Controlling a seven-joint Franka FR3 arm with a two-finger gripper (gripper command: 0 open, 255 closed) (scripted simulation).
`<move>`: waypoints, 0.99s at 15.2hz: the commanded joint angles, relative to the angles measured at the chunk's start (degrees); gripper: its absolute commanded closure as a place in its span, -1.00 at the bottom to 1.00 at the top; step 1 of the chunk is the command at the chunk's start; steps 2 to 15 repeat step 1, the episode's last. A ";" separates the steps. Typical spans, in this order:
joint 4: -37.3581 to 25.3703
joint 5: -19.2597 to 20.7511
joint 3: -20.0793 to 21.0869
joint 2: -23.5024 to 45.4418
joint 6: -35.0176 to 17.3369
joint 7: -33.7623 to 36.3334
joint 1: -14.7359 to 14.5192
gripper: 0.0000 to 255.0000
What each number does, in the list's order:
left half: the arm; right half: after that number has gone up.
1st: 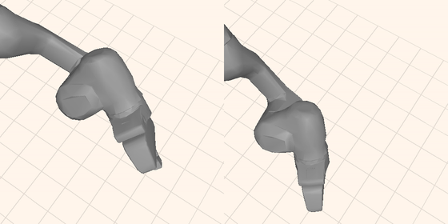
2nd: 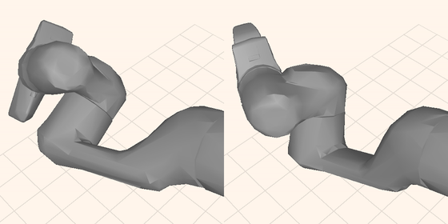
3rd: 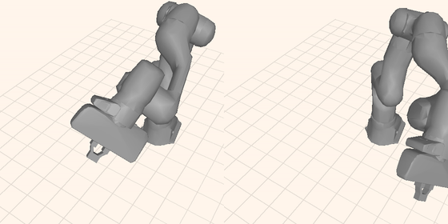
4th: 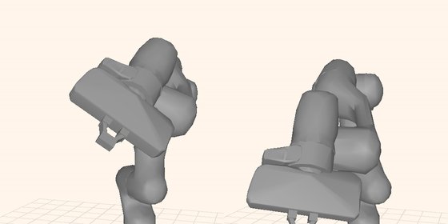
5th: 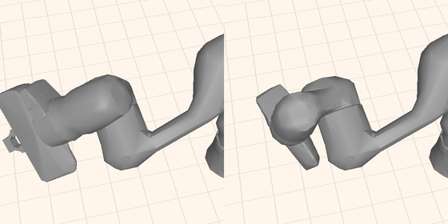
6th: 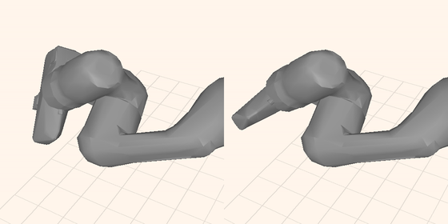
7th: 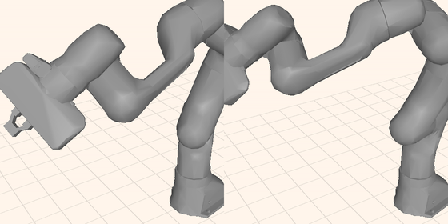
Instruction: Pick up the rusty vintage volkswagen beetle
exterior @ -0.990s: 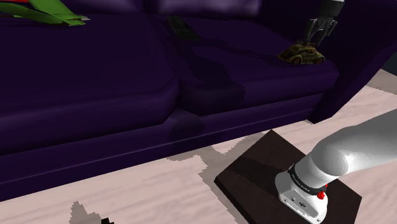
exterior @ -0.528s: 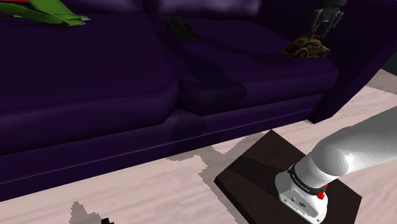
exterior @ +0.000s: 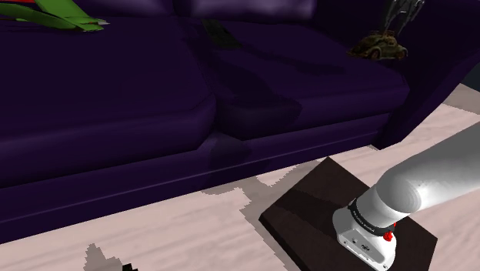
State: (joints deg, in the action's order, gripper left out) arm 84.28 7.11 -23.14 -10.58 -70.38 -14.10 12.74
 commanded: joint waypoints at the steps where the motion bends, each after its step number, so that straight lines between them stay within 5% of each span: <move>1: -1.01 -0.09 -0.04 0.30 0.66 -0.12 0.00 1.00; 15: -1.01 -0.09 -0.04 0.30 0.66 -0.12 0.00 1.00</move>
